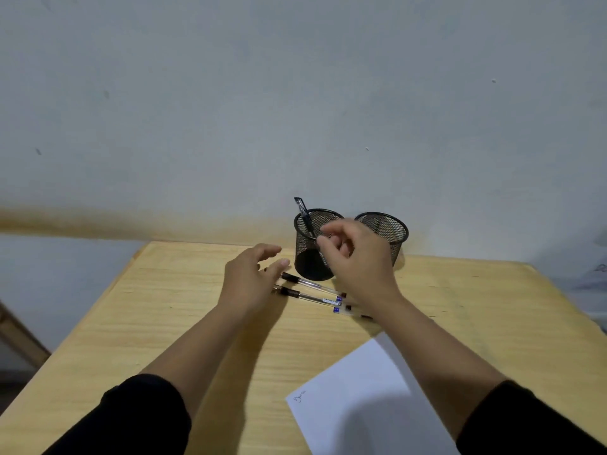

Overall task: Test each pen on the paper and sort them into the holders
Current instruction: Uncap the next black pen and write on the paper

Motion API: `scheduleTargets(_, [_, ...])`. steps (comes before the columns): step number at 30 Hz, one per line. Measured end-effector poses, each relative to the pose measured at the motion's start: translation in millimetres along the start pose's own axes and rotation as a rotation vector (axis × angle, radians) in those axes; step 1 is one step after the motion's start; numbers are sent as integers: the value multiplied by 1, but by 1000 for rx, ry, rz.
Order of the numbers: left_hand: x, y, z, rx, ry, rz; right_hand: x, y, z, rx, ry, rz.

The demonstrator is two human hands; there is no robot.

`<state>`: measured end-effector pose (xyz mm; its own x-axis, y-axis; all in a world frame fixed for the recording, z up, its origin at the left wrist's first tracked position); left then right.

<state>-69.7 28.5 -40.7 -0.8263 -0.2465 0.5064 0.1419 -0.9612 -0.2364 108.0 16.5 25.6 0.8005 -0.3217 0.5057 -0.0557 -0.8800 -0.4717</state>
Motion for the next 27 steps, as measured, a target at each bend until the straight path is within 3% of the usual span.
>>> scheduleTargets(5, [5,19,-19,-46,-190,-79,-45,40,30,-24,269,-236])
scheduleTargets(9, [-2,22,-26,-90,-291,-115,-60,49,46,-49,441,-323])
scheduleTargets(18, [-5,23,-30,-95,-309,-48,-66,46,43,-29,511,-267])
scheduleTargets(22, [6,29,-24,-129,-206,37,-64,43,33,12,510,-271])
scheduleTargets(25, [20,33,-13,-116,-80,97,-47,39,19,-10,409,-221])
scheduleTargets(27, [26,35,-7,-92,-23,118,-31,37,16,-139,251,-209])
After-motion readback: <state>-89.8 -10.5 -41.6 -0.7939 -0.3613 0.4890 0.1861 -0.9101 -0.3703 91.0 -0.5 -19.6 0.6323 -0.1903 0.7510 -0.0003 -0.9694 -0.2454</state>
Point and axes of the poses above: each hand's wrist, its own y-axis away from the middle knuckle, its own x-axis out of the back of the hand, z = x × y, the point moved 8 cm from there along -y, towards the middle knuckle, and after that the axes turned 3 degrees about -x, right-handed, at the moved point
